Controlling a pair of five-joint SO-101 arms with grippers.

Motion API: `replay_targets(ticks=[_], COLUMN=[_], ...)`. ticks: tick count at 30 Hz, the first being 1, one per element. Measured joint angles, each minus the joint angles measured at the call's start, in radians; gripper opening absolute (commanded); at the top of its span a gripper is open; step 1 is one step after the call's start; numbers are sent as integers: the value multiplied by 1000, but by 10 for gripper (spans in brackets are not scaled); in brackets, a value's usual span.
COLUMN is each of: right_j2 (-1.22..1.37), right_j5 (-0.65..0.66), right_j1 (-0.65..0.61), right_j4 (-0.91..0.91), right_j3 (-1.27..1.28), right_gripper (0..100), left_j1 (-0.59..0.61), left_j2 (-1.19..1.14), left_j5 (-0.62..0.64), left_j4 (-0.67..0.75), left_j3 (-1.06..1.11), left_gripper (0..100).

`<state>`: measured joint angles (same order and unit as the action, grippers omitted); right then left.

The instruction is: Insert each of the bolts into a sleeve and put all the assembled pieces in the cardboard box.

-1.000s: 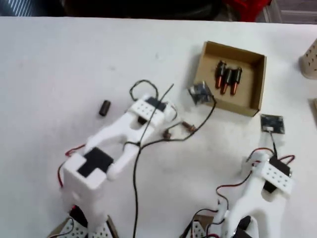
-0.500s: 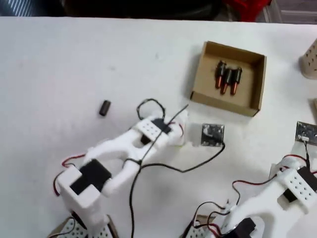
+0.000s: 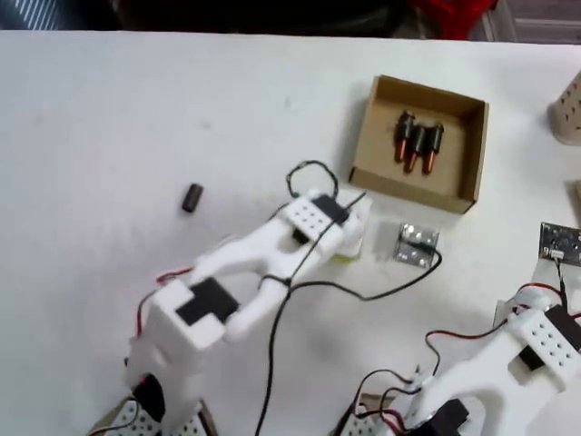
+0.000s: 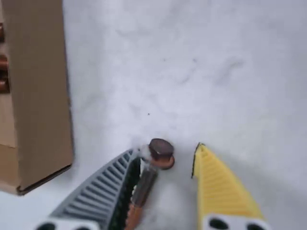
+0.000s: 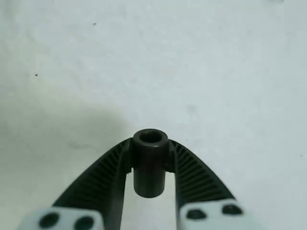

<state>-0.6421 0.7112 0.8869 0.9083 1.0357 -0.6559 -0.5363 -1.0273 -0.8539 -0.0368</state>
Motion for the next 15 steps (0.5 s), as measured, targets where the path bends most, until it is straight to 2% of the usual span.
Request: replay_targets(ticks=[5,10,15], right_j2=[0,0,0], right_j5=[0,0,0], right_j1=[-23,-55,-57], right_j4=[0,0,0], right_j3=[3,28,28], right_gripper=[17,17,17], left_j1=[28,32,32], left_j2=[-44,-49,-49], left_j5=[-51,-109,-117], left_j4=[-120,-187,-216], left_j3=[-101,-121,-143], left_gripper=[181,168,169])
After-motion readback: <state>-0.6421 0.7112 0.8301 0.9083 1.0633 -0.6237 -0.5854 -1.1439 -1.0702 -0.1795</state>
